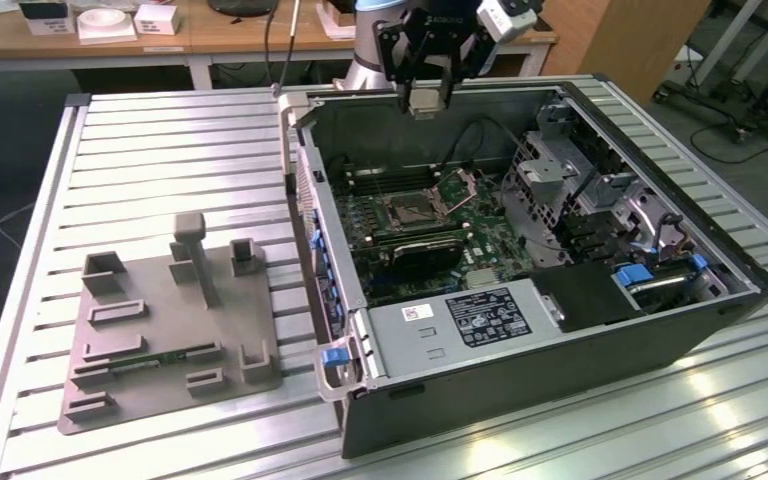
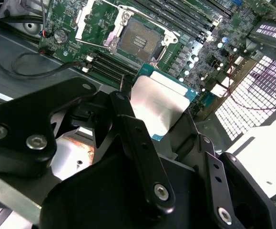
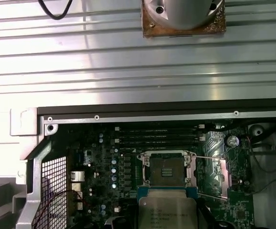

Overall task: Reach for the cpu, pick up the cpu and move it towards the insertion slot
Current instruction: 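Pick up the cpu and move it towards the insertion slot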

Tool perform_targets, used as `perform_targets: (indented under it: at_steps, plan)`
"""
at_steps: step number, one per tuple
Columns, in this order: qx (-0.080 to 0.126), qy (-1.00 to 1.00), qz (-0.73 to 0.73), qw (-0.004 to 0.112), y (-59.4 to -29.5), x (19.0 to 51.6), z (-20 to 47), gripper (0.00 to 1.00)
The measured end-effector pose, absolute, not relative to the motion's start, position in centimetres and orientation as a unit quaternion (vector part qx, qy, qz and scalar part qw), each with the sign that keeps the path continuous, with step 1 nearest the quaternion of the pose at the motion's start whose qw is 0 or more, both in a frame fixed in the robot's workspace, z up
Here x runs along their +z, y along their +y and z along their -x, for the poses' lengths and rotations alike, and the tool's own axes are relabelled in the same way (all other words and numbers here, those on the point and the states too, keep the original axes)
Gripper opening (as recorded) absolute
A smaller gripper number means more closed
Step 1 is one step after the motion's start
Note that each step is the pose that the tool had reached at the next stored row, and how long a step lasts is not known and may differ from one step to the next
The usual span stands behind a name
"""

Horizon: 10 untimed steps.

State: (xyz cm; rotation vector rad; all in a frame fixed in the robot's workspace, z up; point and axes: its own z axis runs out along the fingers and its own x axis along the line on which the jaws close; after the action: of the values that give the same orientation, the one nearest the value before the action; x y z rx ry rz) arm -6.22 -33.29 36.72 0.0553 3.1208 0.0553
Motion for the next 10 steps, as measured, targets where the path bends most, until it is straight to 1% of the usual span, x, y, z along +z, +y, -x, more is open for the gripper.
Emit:
perform_targets:
  at_steps: [10]
  plan:
    - [0.018, 1.0, -0.015, 0.01, -32.88, 36.32, 5.77, 0.55]
